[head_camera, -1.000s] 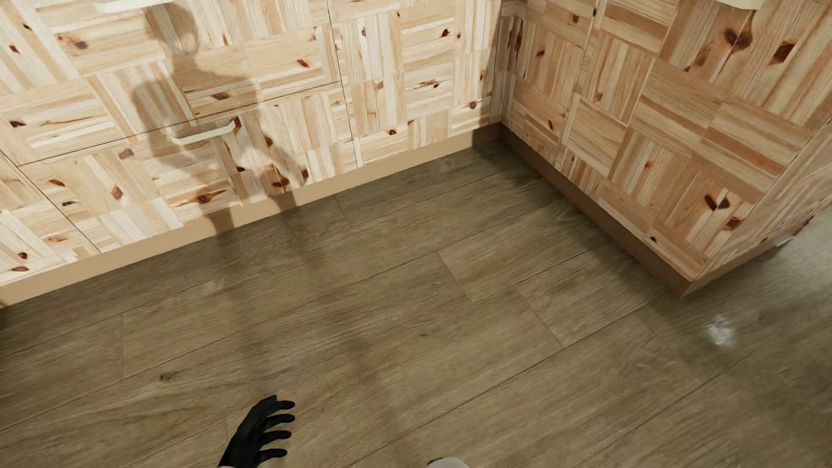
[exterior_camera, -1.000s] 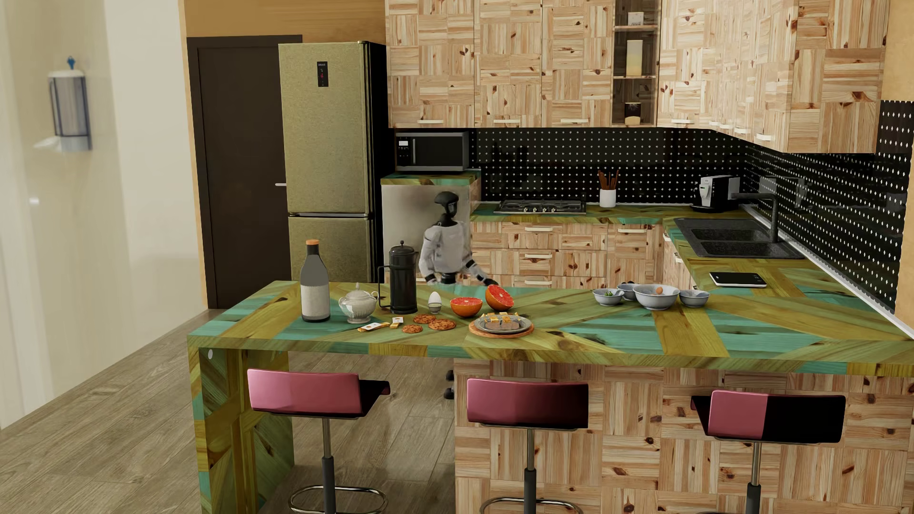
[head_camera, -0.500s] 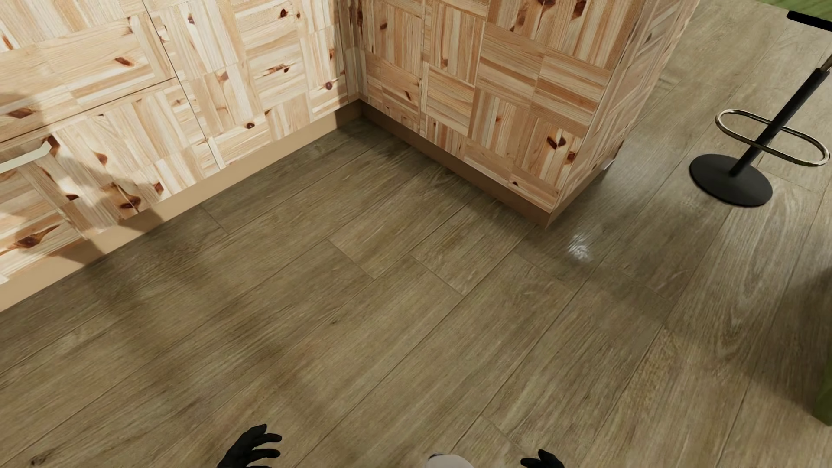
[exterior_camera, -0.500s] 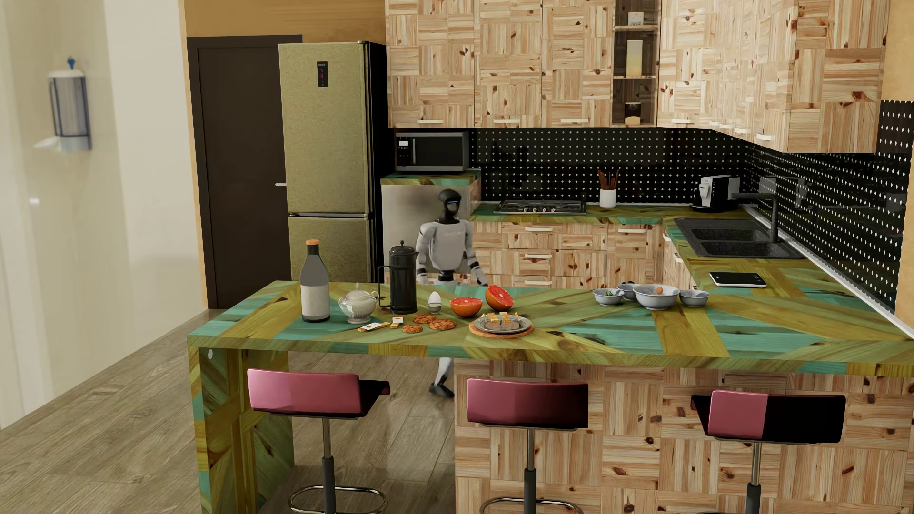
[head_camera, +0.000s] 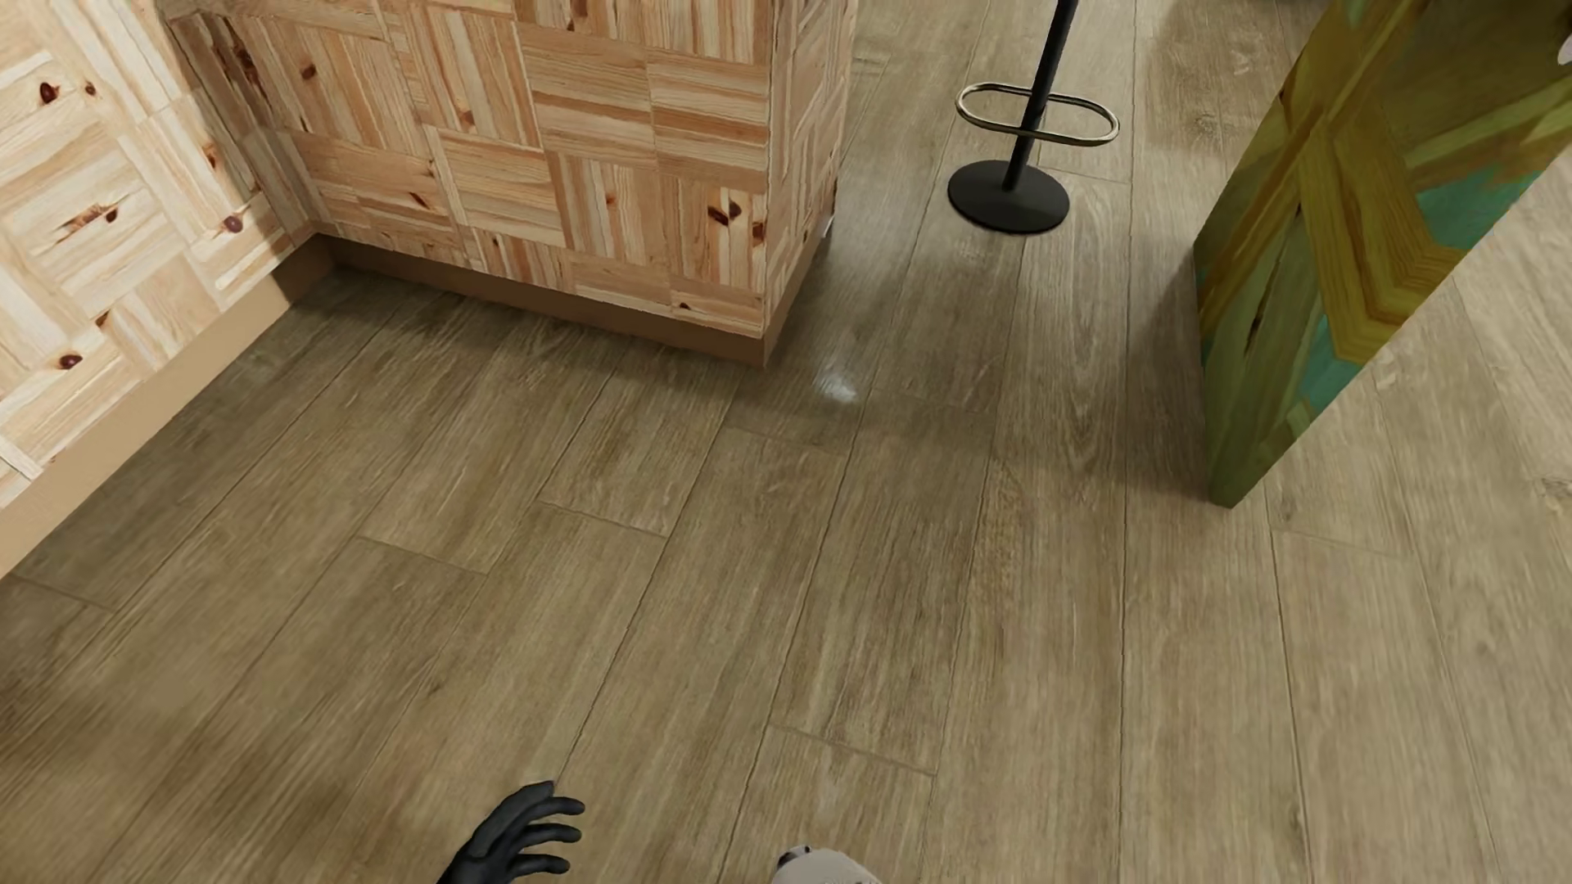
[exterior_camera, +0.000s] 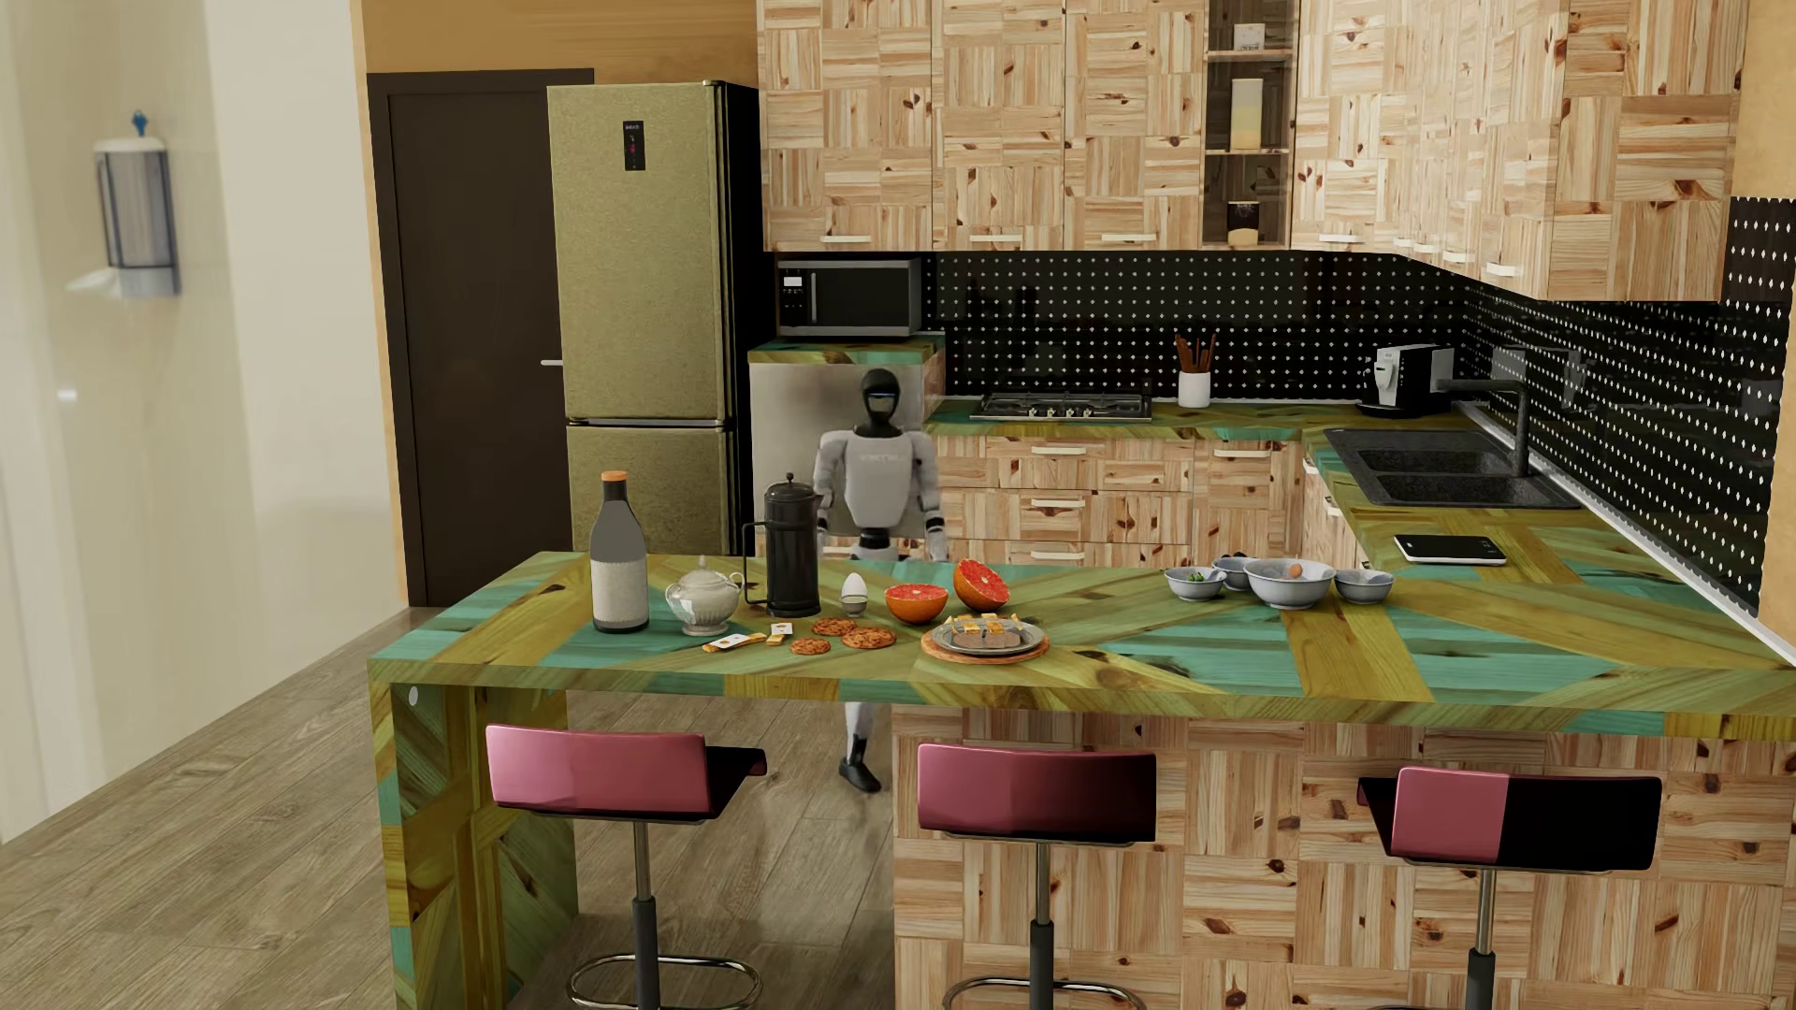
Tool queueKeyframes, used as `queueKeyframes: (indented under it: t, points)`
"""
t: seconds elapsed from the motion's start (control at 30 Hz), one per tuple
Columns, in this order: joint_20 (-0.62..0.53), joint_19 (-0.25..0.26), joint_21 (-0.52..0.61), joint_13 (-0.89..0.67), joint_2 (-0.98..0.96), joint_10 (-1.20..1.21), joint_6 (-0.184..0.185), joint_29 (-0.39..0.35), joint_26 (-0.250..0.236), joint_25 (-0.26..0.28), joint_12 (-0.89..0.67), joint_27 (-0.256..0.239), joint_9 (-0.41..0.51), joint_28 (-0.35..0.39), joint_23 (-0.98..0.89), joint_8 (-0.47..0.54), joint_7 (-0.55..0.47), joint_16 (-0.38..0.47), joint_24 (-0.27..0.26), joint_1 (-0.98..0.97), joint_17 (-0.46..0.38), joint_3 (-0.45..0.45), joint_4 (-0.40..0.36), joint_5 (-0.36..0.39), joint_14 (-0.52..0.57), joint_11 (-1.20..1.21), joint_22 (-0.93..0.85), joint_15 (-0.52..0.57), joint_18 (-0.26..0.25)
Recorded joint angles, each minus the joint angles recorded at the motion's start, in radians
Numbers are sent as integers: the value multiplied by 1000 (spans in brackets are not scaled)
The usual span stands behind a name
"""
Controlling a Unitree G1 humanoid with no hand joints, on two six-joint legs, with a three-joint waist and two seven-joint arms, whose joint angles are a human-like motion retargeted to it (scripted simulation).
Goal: Do a 180
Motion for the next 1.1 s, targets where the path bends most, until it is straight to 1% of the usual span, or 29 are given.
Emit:
queueKeyframes:
  t: [0.03,0.07,0.1,0.13,0.17,0.2,0.27,0.3,0.33,0.37,0.43,0.47,0.5,0.53,0.57,0.6,0.63,0.67,0.7,0.73,0.77,0.8,0.83,0.87,0.93,1.0,1.03,1.07,1.1]
  points:
    - [4,5,9,-1,-12,-3,-2,-26,7,-16,4,-2,-5,-5,-5,-15,15,-5,9,6,0,-11,9,-10,-2,22,3,-56,-7]
    - [1,-43,14,-19,-23,-12,-18,-34,11,-13,10,-1,-7,-9,-5,-35,41,6,5,23,-21,-12,6,-37,1,47,-18,-86,13]
    - [9,-3,18,-40,-12,109,-30,-38,10,-3,6,-9,6,-1,6,-17,42,6,-9,-27,-31,15,9,-34,49,14,-51,17,6]
    - [-12,7,16,-21,-8,234,-22,-41,6,16,-11,-31,11,14,9,8,9,-6,-22,-98,-31,65,2,-16,133,-17,-54,70,10]
    - [8,9,7,7,0,226,-2,-37,-13,40,-4,-59,8,25,24,28,-51,-18,-31,-123,-16,90,-25,6,126,-48,-24,91,22]
    - [33,9,-10,15,-8,43,26,-39,-27,55,32,-68,-3,32,-1,29,-64,-6,-37,-101,-5,50,-24,24,59,-61,1,97,27]
    - [13,-38,22,-2,-28,-9,2,-72,-13,30,37,-57,11,58,-10,-19,2,19,-54,-42,-2,-1,-14,-31,69,14,18,-22,-28]
    - [10,-9,9,-13,-63,19,-11,-51,-7,19,7,-48,5,72,8,-38,25,21,-54,-47,-14,15,-13,-59,50,82,13,-85,11]
    - [18,17,20,-44,-77,86,-19,-24,-7,10,-7,-35,12,87,23,-46,42,4,-47,-57,-48,46,-5,-75,28,119,-16,-68,20]
    - [11,-1,14,-71,-91,208,-1,3,-19,10,8,-31,4,102,37,-27,3,-22,-40,-121,-77,80,-10,-49,37,101,-48,49,13]
    - [15,12,0,-27,-98,122,68,-1,-44,40,52,-67,-15,96,-4,1,-77,-7,-15,-130,-31,101,-65,20,-8,28,-1,57,39]
    - [7,-5,4,-19,-98,65,65,-35,-20,57,59,-99,-16,81,-14,16,-61,29,-2,-101,-16,52,-66,29,17,25,31,-36,38]
    - [32,-5,6,-10,-99,19,32,-54,18,67,21,-111,-4,64,-38,-31,-9,39,0,-51,-12,34,-57,-7,34,149,39,-190,41]
    - [48,15,-3,-10,-88,16,5,-59,39,54,-17,-108,4,53,-42,-83,30,37,-10,-24,-17,51,-48,-54,26,267,6,-285,39]
    - [34,35,0,-18,-55,39,-18,-55,24,16,-33,-93,-8,52,-39,-104,50,34,-29,-23,-14,69,-39,-97,2,329,-19,-311,35]
    - [20,4,31,-34,-7,144,-36,-32,-19,-24,-30,-82,-19,67,-13,-75,63,4,-48,-64,-43,92,-30,-121,-14,240,-23,-221,25]
    - [0,3,24,-42,1,301,-37,-6,-48,-54,-33,-76,0,89,1,-57,56,-30,-61,-126,-50,126,-5,-93,53,226,-20,-161,17]
    - [-14,1,49,-33,4,433,-37,13,-51,-68,-29,-84,13,107,24,-31,9,-39,-63,-202,-55,139,-18,-73,208,217,-29,-148,13]
    - [22,2,46,0,12,372,-9,31,-60,-63,-55,-92,15,114,34,-27,-34,-59,-62,-250,-62,176,-49,-60,206,186,10,-127,13]
    - [57,5,10,46,30,218,15,32,-65,-69,-67,-91,24,111,-8,-38,-59,-50,-60,-270,-42,214,-81,-60,140,166,17,-118,19]
    - [73,6,0,55,31,44,25,21,-80,-98,-43,-86,18,100,-41,-36,-69,-8,-59,-262,-40,248,-91,-56,175,173,26,-122,31]
    - [55,6,15,11,32,2,26,30,-83,-122,-23,-91,4,97,-30,-40,-77,32,-58,-247,-50,258,-97,-57,276,175,46,-126,34]
    - [58,6,29,-43,40,-17,26,46,-69,-129,-3,-98,-8,103,-23,-50,-80,36,-54,-243,-62,272,-99,-63,285,158,34,-120,35]
    - [78,6,26,-101,55,-48,18,67,-57,-120,25,-102,-13,112,-31,-48,-70,34,-49,-224,-64,286,-95,-67,281,130,20,-106,24]
    - [73,10,15,-138,80,-13,20,97,-45,-69,28,-133,-23,124,0,-51,-62,-1,-49,-226,-54,321,-96,-76,141,97,18,-93,2]
    - [74,14,22,-150,105,-63,35,114,-49,-26,46,-141,-20,117,-36,-58,-60,20,-65,-197,-56,307,-83,-72,256,73,25,-84,-17]
    - [82,15,8,-147,104,-93,29,111,-55,-17,35,-144,-21,115,-42,-55,-63,30,-77,-186,-44,302,-88,-71,320,73,41,-84,1]
    - [77,15,9,-144,107,-89,17,97,-57,-18,20,-150,-16,116,-13,-53,-58,30,-86,-184,-39,304,-94,-74,289,70,29,-81,68]
    - [84,16,1,-117,107,-63,13,84,-77,-31,3,-144,-14,116,-22,-52,-56,19,-81,-195,-46,309,-94,-73,238,66,21,-78,103]
